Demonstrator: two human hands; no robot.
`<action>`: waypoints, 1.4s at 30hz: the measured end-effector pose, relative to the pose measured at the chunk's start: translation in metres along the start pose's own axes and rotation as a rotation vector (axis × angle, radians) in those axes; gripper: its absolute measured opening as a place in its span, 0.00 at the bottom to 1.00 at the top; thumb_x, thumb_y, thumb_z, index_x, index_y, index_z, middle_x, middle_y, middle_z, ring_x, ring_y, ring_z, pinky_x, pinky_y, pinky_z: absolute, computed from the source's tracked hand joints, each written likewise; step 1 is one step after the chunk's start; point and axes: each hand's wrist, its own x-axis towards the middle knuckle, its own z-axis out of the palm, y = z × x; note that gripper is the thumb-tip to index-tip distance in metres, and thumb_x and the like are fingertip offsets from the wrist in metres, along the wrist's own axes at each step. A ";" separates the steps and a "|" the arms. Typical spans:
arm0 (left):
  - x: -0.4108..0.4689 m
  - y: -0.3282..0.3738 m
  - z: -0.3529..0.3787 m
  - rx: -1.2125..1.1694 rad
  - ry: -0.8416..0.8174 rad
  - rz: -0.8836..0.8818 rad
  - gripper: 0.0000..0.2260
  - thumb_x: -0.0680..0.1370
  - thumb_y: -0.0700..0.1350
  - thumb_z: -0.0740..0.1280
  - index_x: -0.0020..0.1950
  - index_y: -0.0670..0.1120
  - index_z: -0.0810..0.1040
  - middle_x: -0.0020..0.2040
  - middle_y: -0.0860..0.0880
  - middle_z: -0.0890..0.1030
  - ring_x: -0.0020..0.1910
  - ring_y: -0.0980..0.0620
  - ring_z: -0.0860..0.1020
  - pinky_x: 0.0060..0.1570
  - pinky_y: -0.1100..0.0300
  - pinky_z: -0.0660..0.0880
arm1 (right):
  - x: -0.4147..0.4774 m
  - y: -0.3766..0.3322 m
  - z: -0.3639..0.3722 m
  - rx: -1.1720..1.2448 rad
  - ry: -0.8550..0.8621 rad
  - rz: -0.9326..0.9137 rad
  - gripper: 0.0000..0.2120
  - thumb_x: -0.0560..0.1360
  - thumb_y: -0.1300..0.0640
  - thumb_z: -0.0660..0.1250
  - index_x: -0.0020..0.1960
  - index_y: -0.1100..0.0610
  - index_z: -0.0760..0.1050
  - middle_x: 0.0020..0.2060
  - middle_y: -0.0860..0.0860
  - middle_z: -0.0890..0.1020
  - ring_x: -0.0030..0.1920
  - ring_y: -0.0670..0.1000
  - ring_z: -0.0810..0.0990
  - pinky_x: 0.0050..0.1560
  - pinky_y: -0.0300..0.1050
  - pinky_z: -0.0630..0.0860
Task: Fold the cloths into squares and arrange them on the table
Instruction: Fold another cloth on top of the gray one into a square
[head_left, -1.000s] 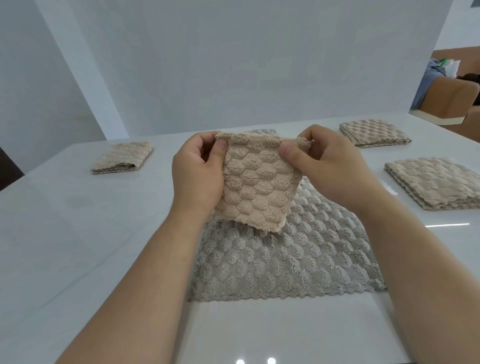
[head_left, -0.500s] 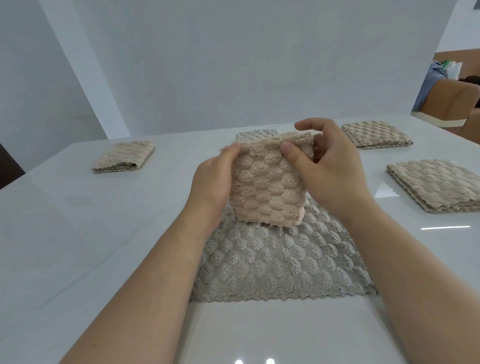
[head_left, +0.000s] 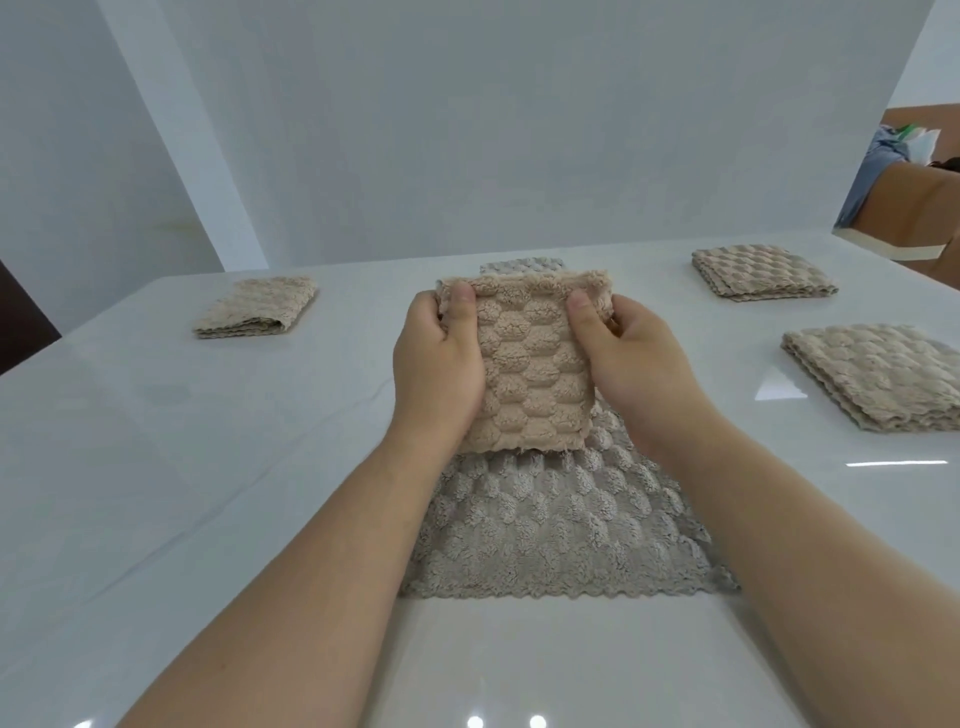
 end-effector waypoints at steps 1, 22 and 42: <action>-0.001 -0.001 0.001 0.041 0.014 0.037 0.16 0.85 0.55 0.57 0.44 0.46 0.69 0.34 0.50 0.73 0.30 0.63 0.70 0.33 0.67 0.67 | -0.003 -0.002 0.003 -0.071 0.046 -0.042 0.24 0.80 0.36 0.61 0.47 0.58 0.73 0.33 0.50 0.79 0.32 0.44 0.78 0.40 0.41 0.79; -0.002 -0.011 0.012 0.113 -0.079 -0.020 0.16 0.85 0.58 0.57 0.44 0.48 0.69 0.36 0.54 0.73 0.32 0.60 0.70 0.31 0.71 0.67 | -0.003 0.002 0.006 -0.329 0.136 -0.160 0.17 0.85 0.42 0.53 0.50 0.57 0.63 0.32 0.52 0.75 0.33 0.54 0.74 0.30 0.47 0.62; 0.027 -0.038 -0.006 -0.108 0.023 -0.609 0.15 0.81 0.52 0.62 0.54 0.41 0.78 0.50 0.44 0.81 0.52 0.40 0.81 0.55 0.48 0.77 | -0.002 -0.002 -0.006 0.422 -0.334 0.153 0.32 0.69 0.72 0.66 0.69 0.50 0.70 0.59 0.61 0.83 0.50 0.60 0.84 0.45 0.50 0.82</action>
